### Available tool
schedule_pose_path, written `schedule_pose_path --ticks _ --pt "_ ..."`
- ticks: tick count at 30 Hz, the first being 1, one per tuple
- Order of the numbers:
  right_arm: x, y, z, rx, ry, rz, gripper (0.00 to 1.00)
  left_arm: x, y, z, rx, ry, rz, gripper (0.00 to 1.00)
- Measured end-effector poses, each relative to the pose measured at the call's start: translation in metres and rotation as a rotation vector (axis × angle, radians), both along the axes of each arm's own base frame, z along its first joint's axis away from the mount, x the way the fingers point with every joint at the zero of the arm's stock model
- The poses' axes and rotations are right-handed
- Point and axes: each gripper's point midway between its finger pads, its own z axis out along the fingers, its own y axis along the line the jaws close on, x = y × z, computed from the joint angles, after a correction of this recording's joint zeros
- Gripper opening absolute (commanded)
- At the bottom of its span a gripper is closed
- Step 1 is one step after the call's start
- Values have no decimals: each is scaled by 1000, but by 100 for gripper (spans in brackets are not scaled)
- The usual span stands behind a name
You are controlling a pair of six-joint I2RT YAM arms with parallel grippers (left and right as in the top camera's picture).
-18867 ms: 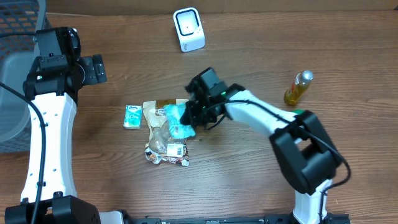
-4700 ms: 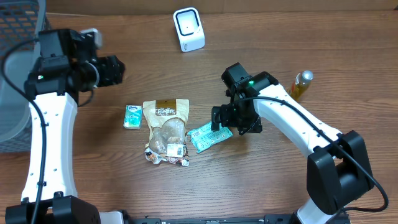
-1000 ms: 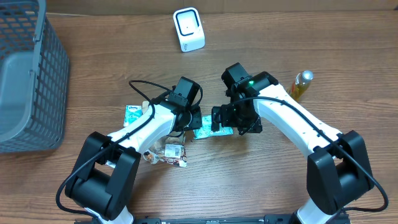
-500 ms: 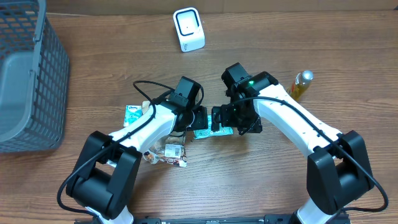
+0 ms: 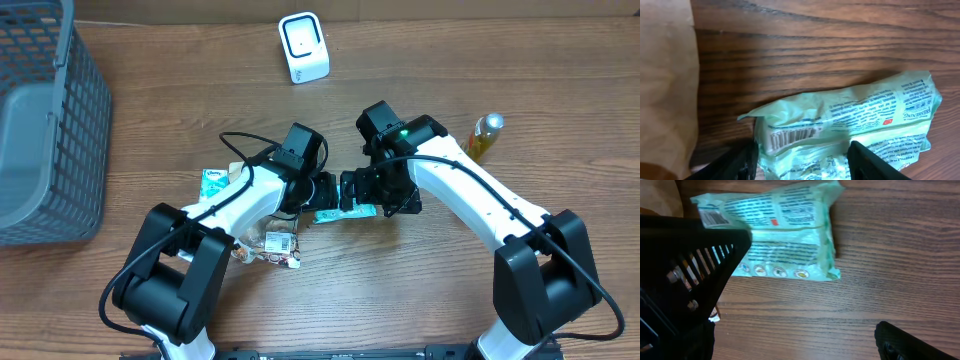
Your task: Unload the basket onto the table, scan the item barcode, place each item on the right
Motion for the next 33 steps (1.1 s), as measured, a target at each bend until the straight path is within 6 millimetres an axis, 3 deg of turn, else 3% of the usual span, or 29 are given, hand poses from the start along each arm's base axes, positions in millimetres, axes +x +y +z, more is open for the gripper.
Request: schedule_pose_path --ticks 8,19,33 --pt "1 -3 -1 -15 -4 -2 100 1 -4 2 -22 0 -7 73" --pt "2 -3 -1 -15 -8 -2 100 4 -2 3 -23 -12 -11 66" --pt "1 -2 0 -9 -5 -2 100 16 17 1 53 -60 29 68"
